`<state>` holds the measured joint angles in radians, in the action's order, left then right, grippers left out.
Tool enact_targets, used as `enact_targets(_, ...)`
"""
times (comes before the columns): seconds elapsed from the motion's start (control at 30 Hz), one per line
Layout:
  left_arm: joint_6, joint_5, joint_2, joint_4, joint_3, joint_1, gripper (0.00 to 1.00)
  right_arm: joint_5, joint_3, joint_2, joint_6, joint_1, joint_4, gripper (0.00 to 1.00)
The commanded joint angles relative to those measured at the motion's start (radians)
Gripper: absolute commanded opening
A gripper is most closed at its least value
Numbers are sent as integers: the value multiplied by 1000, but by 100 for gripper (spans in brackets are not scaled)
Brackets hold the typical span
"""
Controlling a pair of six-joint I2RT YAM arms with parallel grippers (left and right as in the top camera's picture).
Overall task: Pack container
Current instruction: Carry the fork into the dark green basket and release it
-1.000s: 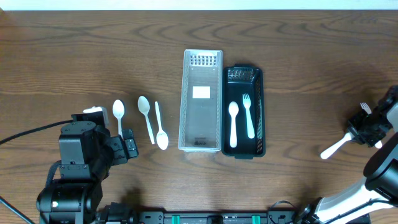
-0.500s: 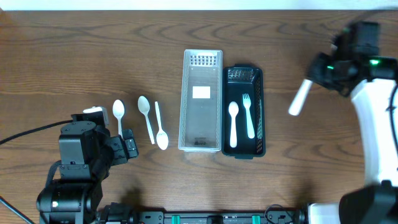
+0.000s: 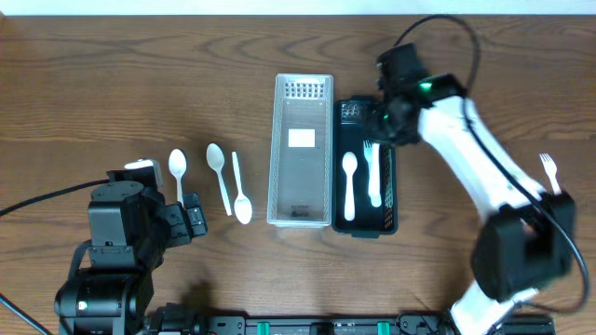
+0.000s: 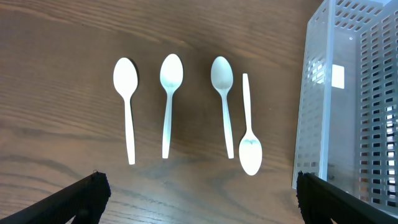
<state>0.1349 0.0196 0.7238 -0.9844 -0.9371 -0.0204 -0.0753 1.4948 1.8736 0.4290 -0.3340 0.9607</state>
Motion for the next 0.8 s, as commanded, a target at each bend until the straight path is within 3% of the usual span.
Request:
enact_targets(0.0,10,-1,2,0,-13,6,98,19,-6,69,19,-21,-9,21)
enact_targets(0.13,10,-1,2,-2,-13,6,98,19,-6,92,-5,-23,-20,27)
enact_targets(0.23,10,-1,2,-2,-13,6,98,19,-1,80,-33,-23,-28,50)
enact_targets(0.3,10,-1,2,-2,-13,6,98,19,9,67,-50,-23,-23,57)
enact_targets(0.57,10,-1,2,-2,-13,6,98,20,162,-43,-147,42,88,59)
enact_targets(0.77,10,-1,2,-2,-13,6,98,50,244,-171,-277,245,136,75)
